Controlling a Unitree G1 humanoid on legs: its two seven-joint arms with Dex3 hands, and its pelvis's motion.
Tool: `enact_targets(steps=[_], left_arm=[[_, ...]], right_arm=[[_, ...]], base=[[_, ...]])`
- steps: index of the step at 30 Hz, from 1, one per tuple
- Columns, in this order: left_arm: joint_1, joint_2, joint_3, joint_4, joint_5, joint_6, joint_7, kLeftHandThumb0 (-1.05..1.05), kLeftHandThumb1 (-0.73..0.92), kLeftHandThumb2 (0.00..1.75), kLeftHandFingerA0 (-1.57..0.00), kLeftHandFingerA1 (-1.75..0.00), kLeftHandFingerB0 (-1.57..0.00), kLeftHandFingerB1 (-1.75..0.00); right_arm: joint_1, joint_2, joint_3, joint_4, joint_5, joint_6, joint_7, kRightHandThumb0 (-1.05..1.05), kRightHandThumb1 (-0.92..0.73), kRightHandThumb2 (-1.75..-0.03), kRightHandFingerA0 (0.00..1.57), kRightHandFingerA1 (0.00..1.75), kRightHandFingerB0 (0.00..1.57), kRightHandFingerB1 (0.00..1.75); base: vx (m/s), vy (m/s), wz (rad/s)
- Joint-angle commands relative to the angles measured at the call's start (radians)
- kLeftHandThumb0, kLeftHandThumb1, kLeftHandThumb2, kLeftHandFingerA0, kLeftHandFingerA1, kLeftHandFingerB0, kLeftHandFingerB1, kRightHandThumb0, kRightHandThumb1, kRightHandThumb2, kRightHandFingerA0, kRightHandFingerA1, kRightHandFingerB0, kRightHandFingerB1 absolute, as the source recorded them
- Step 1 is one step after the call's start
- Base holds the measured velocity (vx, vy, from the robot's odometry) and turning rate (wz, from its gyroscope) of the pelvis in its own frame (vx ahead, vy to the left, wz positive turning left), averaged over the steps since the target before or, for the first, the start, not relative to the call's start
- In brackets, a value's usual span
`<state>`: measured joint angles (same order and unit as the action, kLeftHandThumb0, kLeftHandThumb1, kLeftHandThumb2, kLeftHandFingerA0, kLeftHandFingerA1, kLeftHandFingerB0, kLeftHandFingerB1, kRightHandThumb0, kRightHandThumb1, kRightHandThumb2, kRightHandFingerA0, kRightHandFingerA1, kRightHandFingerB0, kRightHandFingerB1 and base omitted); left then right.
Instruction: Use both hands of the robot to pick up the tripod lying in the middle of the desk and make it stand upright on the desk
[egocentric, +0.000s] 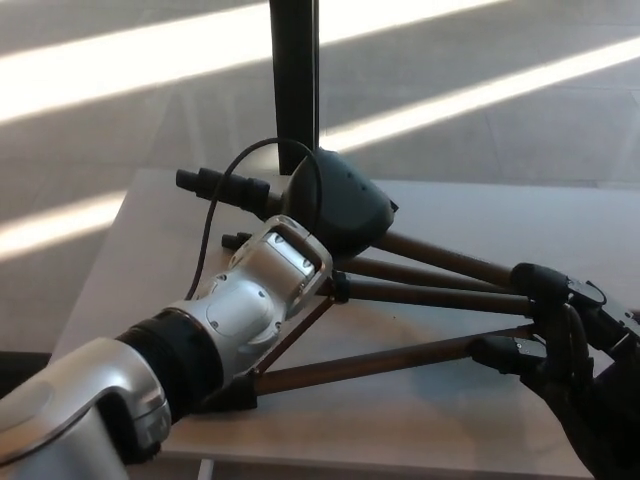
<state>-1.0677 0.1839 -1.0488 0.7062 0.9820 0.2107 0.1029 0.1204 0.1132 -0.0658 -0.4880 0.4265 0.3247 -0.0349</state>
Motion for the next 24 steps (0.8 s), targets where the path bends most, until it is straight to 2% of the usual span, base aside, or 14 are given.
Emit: enact_targets(steps=[1,2,3,4,5,7,8,10,12,14,15,16,22,24], left_arm=[[0.068,-0.060,0.091,0.035,-0.011,0.086,-0.041,-0.39,0.49,0.96,-1.15,-1.33,-0.76,-0.97],[0.069,-0.067,0.103,0.041,-0.007,0.085,-0.040,-0.39,0.49,0.96,-1.15,-1.33,-0.76,-0.97],[0.067,-0.072,0.118,0.048,-0.009,0.080,-0.043,-0.33,0.71,0.67,-0.87,-1.71,-0.71,-1.18],[0.069,-0.078,0.148,0.050,-0.026,0.074,-0.049,-0.35,0.78,0.68,-0.85,-1.71,-0.75,-1.21],[0.073,-0.083,0.190,0.049,-0.054,0.062,-0.048,-0.35,0.77,0.68,-0.82,-1.55,-0.72,-0.94],[0.067,-0.079,0.225,0.054,-0.060,0.025,-0.034,-0.35,0.74,0.65,-0.84,-1.51,-0.74,-0.89],[0.065,-0.077,0.240,0.054,-0.064,0.012,-0.029,-0.36,0.74,0.64,-0.85,-1.58,-0.71,-1.10],[0.051,-0.076,0.255,0.058,-0.059,0.002,-0.046,-0.36,0.71,0.62,-0.85,-1.60,-0.73,-1.17],[0.026,-0.075,0.273,0.065,-0.057,-0.016,-0.021,-0.45,0.76,0.63,-0.87,-1.66,-0.73,-1.42],[0.024,-0.078,0.276,0.069,-0.054,-0.019,-0.019,-0.45,0.76,0.63,-0.87,-1.66,-0.73,-1.42],[0.011,-0.055,0.265,0.048,-0.038,-0.045,-0.019,-0.45,0.70,0.67,-0.87,-1.62,-0.78,-1.22],[0.004,-0.056,0.265,0.048,-0.036,-0.037,-0.035,-0.48,0.55,0.98,-1.16,-1.34,-0.84,-1.08],[-0.030,-0.046,0.269,0.041,-0.038,-0.033,-0.103,-0.42,0.49,0.93,-1.16,-1.34,-0.84,-1.07],[-0.030,-0.030,0.282,0.031,-0.044,-0.062,-0.071,-0.35,0.42,0.91,-1.16,-1.31,-0.83,-0.98]], right_arm=[[0.000,-0.007,0.018,0.006,-0.029,0.015,-0.017,-0.66,-0.71,-0.62,0.94,0.74,0.72,0.51],[-0.001,-0.008,0.017,0.007,-0.029,0.014,-0.018,-0.66,-0.71,-0.62,0.94,0.74,0.72,0.51],[-0.004,-0.006,0.019,0.012,-0.031,0.015,-0.020,-0.66,-0.71,-0.61,0.94,0.73,0.70,0.51],[-0.004,-0.009,0.026,0.016,-0.035,0.022,-0.021,-0.65,-0.71,-0.61,0.93,0.72,0.68,0.51],[-0.002,-0.011,0.034,0.018,-0.035,0.046,-0.026,-0.62,-0.70,-0.61,0.94,0.71,0.69,0.52],[-0.011,0.003,0.034,0.025,-0.015,0.093,-0.047,-0.60,-0.68,-0.61,0.93,0.72,0.70,0.52],[-0.013,0.009,0.038,0.024,-0.010,0.122,-0.063,-0.59,-0.67,-0.60,0.93,0.70,0.70,0.52],[-0.012,0.012,0.046,0.021,-0.001,0.177,-0.077,-0.57,-0.68,-0.60,0.89,0.68,0.68,0.51],[-0.010,0.050,0.058,0.054,0.039,0.302,-0.124,-0.56,-0.67,-0.60,0.59,0.58,0.53,0.46],[-0.012,0.053,0.055,0.054,0.041,0.314,-0.128,-0.56,-0.67,-0.60,0.59,0.58,0.53,0.46],[0.000,0.087,0.077,0.083,0.038,0.345,-0.153,-0.52,-0.64,-0.59,0.45,0.58,0.48,0.46],[0.006,0.098,0.080,0.090,0.038,0.342,-0.154,-0.50,-0.65,-0.59,0.43,0.60,0.49,0.47],[-0.001,0.117,0.059,0.119,0.032,0.346,-0.156,-0.56,-0.65,-0.59,0.40,0.63,0.50,0.47],[-0.031,0.109,0.039,0.124,0.041,0.371,-0.163,-0.60,-0.70,-0.59,0.27,0.49,0.43,0.39]], base=[[0.00,0.000,0.00],[0.00,0.000,0.00],[0.00,0.000,0.00],[0.00,0.000,0.00],[0.00,0.000,0.00],[0.00,0.000,0.00],[0.00,0.000,0.00],[0.00,0.000,0.00],[0.00,0.000,0.00],[0.00,0.000,0.00],[0.00,0.000,0.00],[0.00,0.000,0.00],[0.00,0.000,0.00],[0.00,0.000,0.00]])
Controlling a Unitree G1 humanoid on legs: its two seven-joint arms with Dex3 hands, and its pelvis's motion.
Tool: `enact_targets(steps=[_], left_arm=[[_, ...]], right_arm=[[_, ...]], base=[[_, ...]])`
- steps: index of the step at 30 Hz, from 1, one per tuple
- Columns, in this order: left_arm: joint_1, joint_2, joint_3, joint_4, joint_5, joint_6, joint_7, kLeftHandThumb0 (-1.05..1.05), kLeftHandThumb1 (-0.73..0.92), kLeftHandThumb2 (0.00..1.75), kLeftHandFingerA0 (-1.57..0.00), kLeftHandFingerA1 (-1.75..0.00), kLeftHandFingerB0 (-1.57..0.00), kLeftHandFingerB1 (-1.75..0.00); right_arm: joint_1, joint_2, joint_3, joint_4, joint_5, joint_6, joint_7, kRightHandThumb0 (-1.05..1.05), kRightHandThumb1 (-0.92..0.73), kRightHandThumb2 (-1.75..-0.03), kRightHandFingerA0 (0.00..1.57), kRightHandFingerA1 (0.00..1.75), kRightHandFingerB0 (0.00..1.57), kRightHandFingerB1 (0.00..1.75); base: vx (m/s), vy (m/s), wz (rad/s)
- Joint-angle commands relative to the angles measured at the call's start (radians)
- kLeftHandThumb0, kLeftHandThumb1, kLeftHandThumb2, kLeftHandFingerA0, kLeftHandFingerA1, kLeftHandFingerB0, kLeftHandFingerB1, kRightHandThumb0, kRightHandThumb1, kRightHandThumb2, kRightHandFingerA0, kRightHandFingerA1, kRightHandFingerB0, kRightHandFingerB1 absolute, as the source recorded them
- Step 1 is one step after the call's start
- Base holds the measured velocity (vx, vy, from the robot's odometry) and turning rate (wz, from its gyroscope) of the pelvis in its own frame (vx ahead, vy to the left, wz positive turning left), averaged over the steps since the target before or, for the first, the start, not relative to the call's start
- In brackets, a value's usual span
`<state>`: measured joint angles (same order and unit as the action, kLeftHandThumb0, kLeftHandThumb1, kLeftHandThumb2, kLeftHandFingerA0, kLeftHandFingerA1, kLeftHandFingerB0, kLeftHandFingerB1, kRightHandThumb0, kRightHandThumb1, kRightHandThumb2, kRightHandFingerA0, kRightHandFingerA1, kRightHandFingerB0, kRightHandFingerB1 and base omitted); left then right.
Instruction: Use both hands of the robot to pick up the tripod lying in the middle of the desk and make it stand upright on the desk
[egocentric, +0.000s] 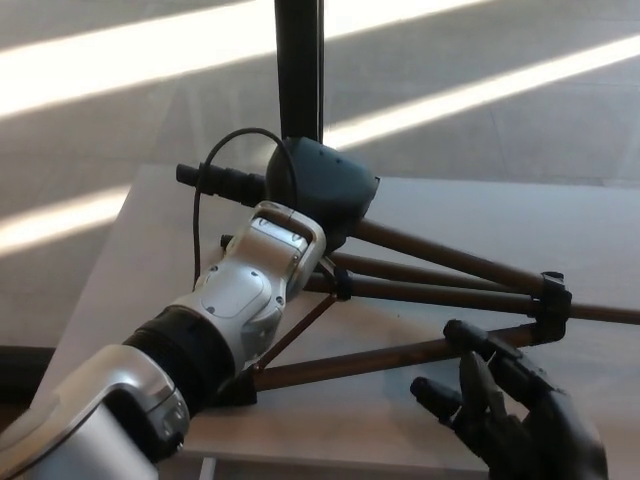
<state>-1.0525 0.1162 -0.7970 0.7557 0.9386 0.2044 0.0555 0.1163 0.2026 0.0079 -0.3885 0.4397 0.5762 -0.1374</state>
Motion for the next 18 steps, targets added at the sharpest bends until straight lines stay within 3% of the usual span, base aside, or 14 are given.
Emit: enact_targets(steps=[1,2,3,4,5,6,7,8,13,14,15,16,17,18], left_arm=[[-0.045,0.043,0.036,-0.018,-0.003,-0.073,-0.007,-0.39,0.46,0.92,-1.16,-1.32,-0.83,-1.03],[-0.045,0.045,0.033,-0.015,0.003,-0.078,0.001,-0.39,0.46,0.92,-1.16,-1.32,-0.83,-1.03],[-0.041,0.042,0.037,-0.021,0.004,-0.075,-0.007,-0.36,0.45,0.92,-1.14,-1.31,-0.82,-0.99],[-0.038,0.037,0.050,-0.020,-0.009,-0.081,-0.003,-0.37,0.60,0.60,-0.85,-1.69,-0.80,-1.04],[-0.037,0.040,0.048,-0.025,-0.003,-0.081,-0.010,-0.38,0.59,0.60,-0.85,-1.69,-0.80,-1.04],[-0.036,0.040,0.049,-0.026,0.000,-0.082,-0.009,-0.36,0.60,0.58,-0.84,-1.72,-0.78,-1.14],[-0.034,0.044,0.043,-0.034,0.018,-0.076,0.001,-0.43,0.45,0.91,-1.17,-1.36,-0.86,-1.12],[-0.034,0.048,0.041,-0.039,0.024,-0.078,0.008,-0.40,0.45,0.91,-1.18,-1.34,-0.85,-1.06],[-0.039,0.052,0.040,-0.042,0.035,-0.077,0.018,-0.38,0.46,0.92,-1.19,-1.34,-0.84,-1.00],[-0.055,0.037,0.050,-0.019,0.021,-0.093,0.039,-0.35,0.42,0.89,-1.20,-1.34,-0.81,-0.92],[-0.060,0.040,0.053,-0.021,0.016,-0.101,0.032,-0.33,0.43,0.91,-1.19,-1.32,-0.82,-0.94],[-0.063,0.040,0.053,-0.018,0.015,-0.106,0.031,-0.30,0.59,0.64,-0.93,-1.69,-0.83,-0.94],[-0.068,0.039,0.054,-0.010,0.014,-0.116,0.034,-0.30,0.59,0.64,-0.93,-1.69,-0.83,-0.94],[-0.070,0.037,0.058,-0.011,0.008,-0.116,0.019,-0.33,0.46,0.93,-1.18,-1.32,-0.86,-1.02]], right_arm=[[-0.050,0.012,-0.046,0.032,0.035,0.134,-0.057,-0.62,-0.70,-0.61,0.22,0.48,0.39,0.39],[-0.059,0.012,-0.053,0.036,0.040,0.138,-0.054,-0.62,-0.70,-0.61,0.22,0.48,0.39,0.39],[-0.074,0.021,-0.072,0.040,0.055,0.149,-0.061,-0.66,-0.55,-0.89,0.17,0.54,0.30,0.50],[-0.091,0.029,-0.090,0.048,0.068,0.156,-0.067,-0.68,-0.53,-0.87,0.14,0.54,0.28,0.48],[-0.106,0.046,-0.114,0.061,0.091,0.156,-0.072,-0.67,-0.52,-0.86,0.12,0.56,0.26,0.47],[-0.113,0.050,-0.122,0.066,0.099,0.157,-0.071,-0.67,-0.52,-0.86,0.07,0.57,0.26,0.48],[-0.133,0.048,-0.128,0.080,0.108,0.167,-0.065,-0.71,-0.53,-0.87,0.03,0.46,0.24,0.47],[-0.138,0.054,-0.134,0.083,0.118,0.177,-0.067,-0.69,-0.52,-0.88,0.03,0.40,0.23,0.49],[-0.145,0.054,-0.131,0.092,0.127,0.201,-0.075,-0.70,-0.53,-0.91,0.01,0.38,0.20,0.49],[-0.160,0.052,-0.145,0.097,0.129,0.200,-0.086,-0.67,-0.69,-0.60,0.03,0.42,0.28,0.35],[-0.162,0.066,-0.154,0.103,0.131,0.196,-0.101,-0.71,-0.54,-0.88,0.03,0.46,0.21,0.48],[-0.166,0.071,-0.158,0.108,0.132,0.192,-0.108,-0.69,-0.53,-0.88,0.04,0.50,0.23,0.48],[-0.173,0.073,-0.164,0.115,0.134,0.189,-0.116,-0.69,-0.53,-0.88,0.04,0.50,0.23,0.48],[-0.182,0.082,-0.177,0.131,0.142,0.166,-0.116,-0.66,-0.69,-0.59,0.06,0.51,0.31,0.37]], base=[[0.00,0.000,0.00],[0.00,0.000,0.00],[0.00,0.000,0.00],[0.00,0.000,0.00],[0.00,0.000,0.00],[0.00,0.000,0.00],[0.00,0.000,0.00],[0.00,0.000,0.00],[0.00,0.000,0.00],[0.00,0.000,0.00],[0.00,0.000,0.00],[0.00,0.000,0.00],[0.00,0.000,0.00],[0.00,0.000,0.00]])
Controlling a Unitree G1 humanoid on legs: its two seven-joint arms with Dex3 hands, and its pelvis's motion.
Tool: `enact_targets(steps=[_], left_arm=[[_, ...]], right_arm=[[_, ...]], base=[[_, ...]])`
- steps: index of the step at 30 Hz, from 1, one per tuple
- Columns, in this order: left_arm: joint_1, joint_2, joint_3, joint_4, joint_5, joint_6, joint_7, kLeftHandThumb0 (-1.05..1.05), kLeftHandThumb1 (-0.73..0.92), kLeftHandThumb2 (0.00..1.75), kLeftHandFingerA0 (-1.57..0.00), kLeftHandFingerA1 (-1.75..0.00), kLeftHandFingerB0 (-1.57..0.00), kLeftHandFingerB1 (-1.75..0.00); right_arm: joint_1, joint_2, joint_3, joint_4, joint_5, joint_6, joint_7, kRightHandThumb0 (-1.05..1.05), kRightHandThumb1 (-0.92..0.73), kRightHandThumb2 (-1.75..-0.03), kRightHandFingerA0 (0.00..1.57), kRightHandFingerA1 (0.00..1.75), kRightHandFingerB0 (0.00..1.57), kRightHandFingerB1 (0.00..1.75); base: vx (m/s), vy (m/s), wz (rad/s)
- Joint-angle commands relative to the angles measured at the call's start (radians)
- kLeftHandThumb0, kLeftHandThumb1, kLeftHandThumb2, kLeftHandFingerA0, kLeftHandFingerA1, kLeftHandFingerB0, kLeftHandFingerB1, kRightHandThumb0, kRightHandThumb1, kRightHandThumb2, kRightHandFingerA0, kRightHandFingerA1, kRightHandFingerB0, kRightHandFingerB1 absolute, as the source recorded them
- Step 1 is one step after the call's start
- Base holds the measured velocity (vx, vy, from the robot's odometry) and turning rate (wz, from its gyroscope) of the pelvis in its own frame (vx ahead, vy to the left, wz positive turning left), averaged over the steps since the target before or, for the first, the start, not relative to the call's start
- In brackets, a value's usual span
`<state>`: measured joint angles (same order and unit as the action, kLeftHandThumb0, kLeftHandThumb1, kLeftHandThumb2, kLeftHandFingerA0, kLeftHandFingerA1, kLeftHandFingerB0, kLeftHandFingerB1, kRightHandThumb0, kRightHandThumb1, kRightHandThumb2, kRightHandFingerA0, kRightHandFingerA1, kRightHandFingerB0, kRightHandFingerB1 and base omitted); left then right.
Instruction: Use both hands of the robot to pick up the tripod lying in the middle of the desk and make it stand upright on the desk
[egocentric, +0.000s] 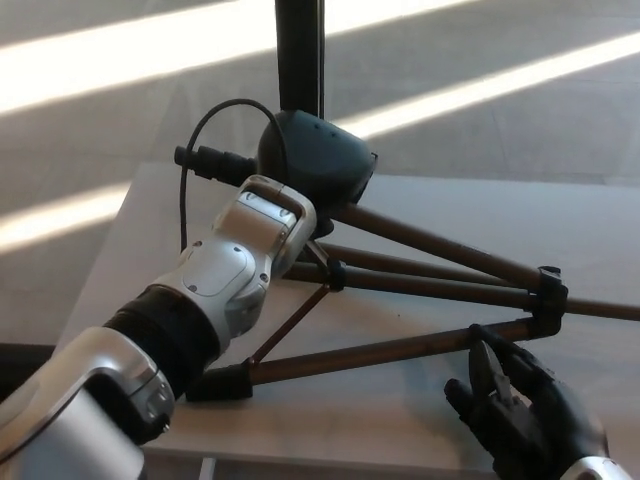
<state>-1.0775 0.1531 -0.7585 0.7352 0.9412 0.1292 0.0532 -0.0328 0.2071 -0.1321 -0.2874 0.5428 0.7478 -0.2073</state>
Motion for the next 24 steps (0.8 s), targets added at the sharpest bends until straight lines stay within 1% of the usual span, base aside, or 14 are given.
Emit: enact_targets(steps=[1,2,3,4,6,10,11,13,14,15,16,17,18,24], left_arm=[[-0.047,0.000,0.022,0.015,0.004,-0.047,0.027,-0.28,0.62,0.67,-0.93,-1.69,-0.83,-1.16],[-0.050,-0.002,0.023,0.021,0.004,-0.050,0.030,-0.28,0.62,0.67,-0.93,-1.69,-0.83,-1.16],[-0.053,0.001,0.023,0.018,0.007,-0.047,0.026,-0.24,0.60,0.70,-0.96,-1.67,-0.84,-1.18],[-0.056,0.001,0.023,0.019,0.009,-0.048,0.025,-0.24,0.60,0.70,-0.96,-1.67,-0.84,-1.18],[-0.082,0.005,0.028,0.033,0.011,-0.050,0.024,-0.29,0.60,0.67,-0.93,-1.63,-0.83,-0.91],[-0.142,0.014,0.040,0.075,0.009,-0.077,0.042,-0.27,0.68,0.79,-0.96,-1.56,-0.85,-0.92],[-0.175,0.015,0.056,0.098,-0.003,-0.102,0.069,-0.28,0.69,0.85,-0.95,-1.54,-0.82,-0.94],[-0.216,0.010,0.054,0.128,0.006,-0.099,0.074,-0.30,0.68,0.80,-0.95,-1.47,-0.80,-0.88],[-0.233,0.007,0.060,0.139,0.001,-0.105,0.072,-0.30,0.66,0.83,-0.94,-1.49,-0.80,-0.88],[-0.244,0.001,0.066,0.147,-0.005,-0.105,0.080,-0.30,0.64,0.84,-0.93,-1.58,-0.82,-0.99],[-0.250,-0.003,0.069,0.153,-0.006,-0.106,0.089,-0.29,0.63,0.85,-0.92,-1.56,-0.81,-0.97],[-0.253,-0.005,0.070,0.159,-0.006,-0.109,0.092,-0.29,0.63,0.85,-0.92,-1.56,-0.81,-0.97],[-0.260,-0.010,0.064,0.161,0.001,-0.100,0.079,-0.30,0.60,0.83,-0.92,-1.59,-0.83,-0.92],[-0.247,-0.022,0.072,0.152,-0.005,-0.100,0.071,-0.29,0.62,0.85,-0.94,-1.57,-0.80,-0.89]], right_arm=[[-0.042,0.082,-0.044,0.041,0.044,-0.016,-0.051,-0.67,-0.67,-0.59,0.06,0.51,0.33,0.39],[-0.045,0.082,-0.046,0.045,0.046,-0.018,-0.052,-0.67,-0.67,-0.59,0.06,0.51,0.33,0.39],[-0.052,0.083,-0.044,0.054,0.039,-0.022,-0.060,-0.69,-0.54,-0.89,0.07,0.53,0.28,0.51],[-0.056,0.083,-0.044,0.058,0.038,-0.024,-0.064,-0.69,-0.54,-0.89,0.07,0.53,0.28,0.51],[-0.039,0.088,-0.016,0.041,0.037,0.001,-0.069,-0.68,-0.57,-0.90,0.10,0.52,0.28,0.51],[0.007,0.096,0.026,0.035,0.044,0.000,-0.058,-0.67,-0.56,-0.89,0.12,0.54,0.28,0.51],[0.028,0.117,0.032,0.036,0.043,0.003,-0.085,-0.65,-0.68,-0.60,0.17,0.52,0.42,0.43],[0.038,0.111,0.050,0.044,0.031,-0.008,-0.091,-0.67,-0.68,-0.61,0.18,0.53,0.42,0.41],[0.039,0.110,0.053,0.050,0.029,-0.013,-0.096,-0.74,-0.55,-0.90,0.18,0.58,0.36,0.53],[0.036,0.106,0.052,0.058,0.034,-0.020,-0.093,-0.75,-0.55,-0.90,0.18,0.58,0.36,0.53],[0.033,0.105,0.052,0.060,0.037,-0.021,-0.097,-0.68,-0.68,-0.61,0.18,0.56,0.42,0.42],[0.032,0.104,0.053,0.061,0.040,-0.023,-0.099,-0.68,-0.68,-0.61,0.18,0.56,0.42,0.42],[0.028,0.105,0.052,0.061,0.045,-0.024,-0.103,-0.74,-0.55,-0.90,0.18,0.58,0.36,0.53],[0.029,0.093,0.064,0.058,0.066,-0.025,-0.100,-0.72,-0.55,-0.91,0.14,0.54,0.30,0.51]], base=[[0.00,0.000,0.00],[0.00,0.000,0.00],[0.00,0.000,0.00],[0.00,0.000,0.00],[0.00,0.000,0.00],[0.00,0.000,0.00],[0.00,0.000,0.00],[0.00,0.000,0.00],[0.00,0.000,0.00],[0.00,0.000,0.00],[0.00,0.000,0.00],[0.00,0.000,0.00],[0.00,0.000,0.00],[0.00,0.000,0.00]])
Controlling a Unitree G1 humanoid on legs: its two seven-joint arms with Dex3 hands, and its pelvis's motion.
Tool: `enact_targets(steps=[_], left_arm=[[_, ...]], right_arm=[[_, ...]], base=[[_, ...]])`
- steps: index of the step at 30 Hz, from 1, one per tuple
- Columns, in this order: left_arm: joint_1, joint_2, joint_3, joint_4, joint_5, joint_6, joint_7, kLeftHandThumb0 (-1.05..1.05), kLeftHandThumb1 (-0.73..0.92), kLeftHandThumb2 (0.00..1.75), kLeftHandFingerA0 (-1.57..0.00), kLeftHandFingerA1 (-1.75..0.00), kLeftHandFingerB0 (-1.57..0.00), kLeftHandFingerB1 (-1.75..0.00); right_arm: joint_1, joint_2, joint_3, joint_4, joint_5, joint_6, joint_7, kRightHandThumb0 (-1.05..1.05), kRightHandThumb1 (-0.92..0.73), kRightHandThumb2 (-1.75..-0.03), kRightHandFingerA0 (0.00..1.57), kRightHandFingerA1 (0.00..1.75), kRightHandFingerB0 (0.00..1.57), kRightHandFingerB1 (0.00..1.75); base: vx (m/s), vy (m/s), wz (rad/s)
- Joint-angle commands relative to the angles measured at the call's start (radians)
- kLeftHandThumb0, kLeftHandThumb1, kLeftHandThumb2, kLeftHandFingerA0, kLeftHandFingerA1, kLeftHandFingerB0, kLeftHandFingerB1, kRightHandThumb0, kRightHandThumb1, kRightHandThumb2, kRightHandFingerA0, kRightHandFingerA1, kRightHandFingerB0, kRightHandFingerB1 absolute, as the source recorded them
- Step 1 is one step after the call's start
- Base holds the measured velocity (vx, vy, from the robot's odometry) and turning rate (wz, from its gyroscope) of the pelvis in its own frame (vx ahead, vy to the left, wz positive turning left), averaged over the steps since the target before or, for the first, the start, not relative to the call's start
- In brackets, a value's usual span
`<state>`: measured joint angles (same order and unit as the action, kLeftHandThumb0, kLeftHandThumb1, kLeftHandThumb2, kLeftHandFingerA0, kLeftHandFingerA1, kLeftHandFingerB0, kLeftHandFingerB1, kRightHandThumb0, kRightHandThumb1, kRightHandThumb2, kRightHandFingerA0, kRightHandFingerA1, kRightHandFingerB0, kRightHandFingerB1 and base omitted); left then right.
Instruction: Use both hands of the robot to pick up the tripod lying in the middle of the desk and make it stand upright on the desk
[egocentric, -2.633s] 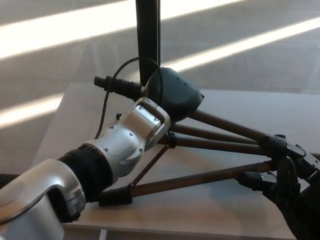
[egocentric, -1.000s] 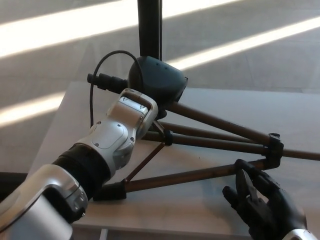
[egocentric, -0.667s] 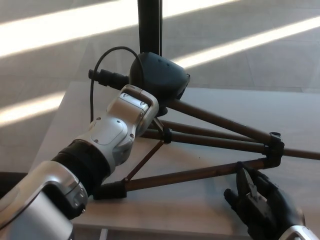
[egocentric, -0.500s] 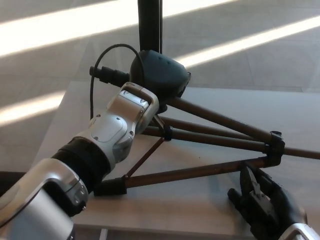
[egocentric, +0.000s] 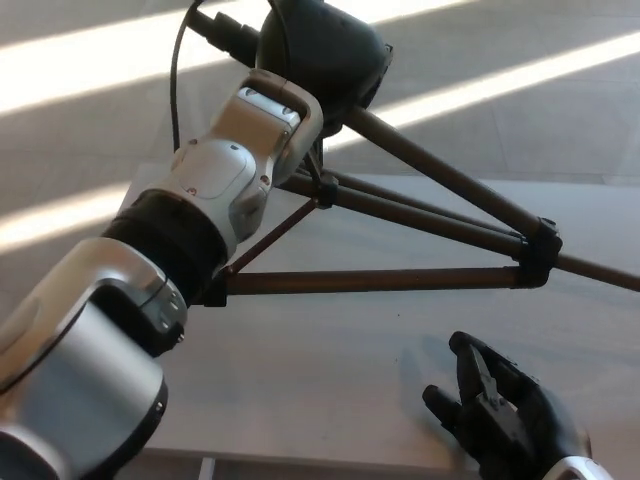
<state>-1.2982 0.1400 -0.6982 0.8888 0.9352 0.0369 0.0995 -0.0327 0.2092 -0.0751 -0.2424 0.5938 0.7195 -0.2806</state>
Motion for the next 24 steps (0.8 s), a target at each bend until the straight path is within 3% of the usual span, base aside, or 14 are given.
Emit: enact_targets(steps=[1,5,7,8,9,10,11,16,17,18,19,22,24], left_arm=[[-0.024,-0.011,0.014,-0.005,0.001,-0.009,0.030,-0.29,0.62,0.84,-0.95,-1.56,-0.80,-0.87],[-0.015,-0.019,0.021,-0.008,-0.006,-0.014,0.027,-0.30,0.64,0.79,-0.95,-1.58,-0.84,-0.90],[0.000,-0.023,0.021,-0.012,-0.007,-0.007,0.023,-0.31,0.67,0.80,-0.94,-1.59,-0.85,-1.03],[0.008,-0.026,0.022,-0.009,-0.011,-0.007,0.018,-0.30,0.68,0.80,-0.95,-1.46,-0.84,-0.97],[0.021,-0.026,0.024,-0.008,-0.014,-0.015,0.037,-0.30,0.68,0.81,-0.96,-1.51,-0.87,-0.99],[0.025,-0.025,0.019,-0.013,-0.007,-0.012,0.036,-0.32,0.69,0.82,-0.95,-1.55,-0.87,-1.03],[0.036,-0.025,0.010,-0.015,0.003,-0.006,0.036,-0.30,0.67,0.82,-0.95,-1.57,-0.85,-0.93],[0.069,-0.024,0.012,-0.044,0.005,0.011,0.017,-0.27,0.66,0.83,-0.95,-1.62,-0.82,-0.98],[0.068,-0.023,0.012,-0.046,0.006,0.012,0.013,-0.27,0.67,0.81,-0.94,-1.61,-0.82,-0.96],[0.069,-0.023,0.012,-0.047,0.007,0.012,0.013,-0.27,0.67,0.81,-0.94,-1.61,-0.82,-0.96],[0.066,-0.021,0.007,-0.045,0.015,0.011,0.016,-0.28,0.67,0.81,-0.94,-1.62,-0.82,-1.00],[0.062,-0.018,0.004,-0.053,0.022,0.019,0.004,-0.28,0.68,0.80,-0.92,-1.66,-0.81,-1.01],[0.061,-0.015,0.010,-0.049,0.016,0.005,0.025,-0.29,0.67,0.79,-0.94,-1.63,-0.82,-0.94]], right_arm=[[0.025,0.089,0.006,0.017,0.015,0.001,-0.031,-0.72,-0.55,-0.90,0.16,0.55,0.31,0.51],[0.010,0.103,-0.014,0.028,0.034,-0.019,-0.047,-0.70,-0.55,-0.90,0.13,0.55,0.29,0.51],[-0.009,0.108,-0.036,0.048,0.051,-0.048,-0.043,-0.67,-0.55,-0.90,0.12,0.55,0.28,0.52],[-0.025,0.107,-0.041,0.058,0.050,-0.058,-0.050,-0.68,-0.55,-0.90,0.15,0.56,0.29,0.52],[-0.045,0.100,-0.050,0.069,0.055,-0.063,-0.051,-0.68,-0.55,-0.89,0.17,0.56,0.29,0.51],[-0.059,0.098,-0.056,0.075,0.059,-0.070,-0.052,-0.67,-0.70,-0.61,0.20,0.50,0.34,0.38],[-0.093,0.091,-0.075,0.094,0.073,-0.087,-0.042,-0.71,-0.68,-0.61,0.19,0.50,0.31,0.36],[-0.227,0.059,-0.120,0.161,0.091,-0.095,-0.025,-0.78,-0.68,-0.61,0.12,0.46,0.21,0.29],[-0.251,0.053,-0.125,0.169,0.093,-0.087,-0.027,-0.39,-0.34,-0.97,0.04,0.54,0.00,0.48],[-0.255,0.053,-0.127,0.172,0.093,-0.086,-0.027,-0.39,-0.34,-0.97,0.04,0.54,0.00,0.48],[-0.280,0.048,-0.132,0.183,0.090,-0.079,-0.028,-0.83,-0.56,-0.92,0.04,0.44,0.10,0.39],[-0.325,0.050,-0.143,0.219,0.089,-0.072,-0.017,-0.85,-0.58,-0.96,0.02,0.28,0.03,0.26],[-0.343,0.058,-0.154,0.245,0.102,-0.056,-0.015,-0.83,-0.58,-0.97,0.00,0.27,0.08,0.19]], base=[[0.00,0.000,0.00],[0.00,0.000,0.00],[0.00,0.000,0.00],[0.00,0.000,0.00],[0.00,0.000,0.00],[0.00,0.000,0.00],[0.00,0.000,0.00],[0.00,0.000,0.00],[0.00,0.000,0.00],[0.00,0.000,0.00],[0.00,0.000,0.00],[0.00,0.000,0.00],[0.00,0.000,0.00]])
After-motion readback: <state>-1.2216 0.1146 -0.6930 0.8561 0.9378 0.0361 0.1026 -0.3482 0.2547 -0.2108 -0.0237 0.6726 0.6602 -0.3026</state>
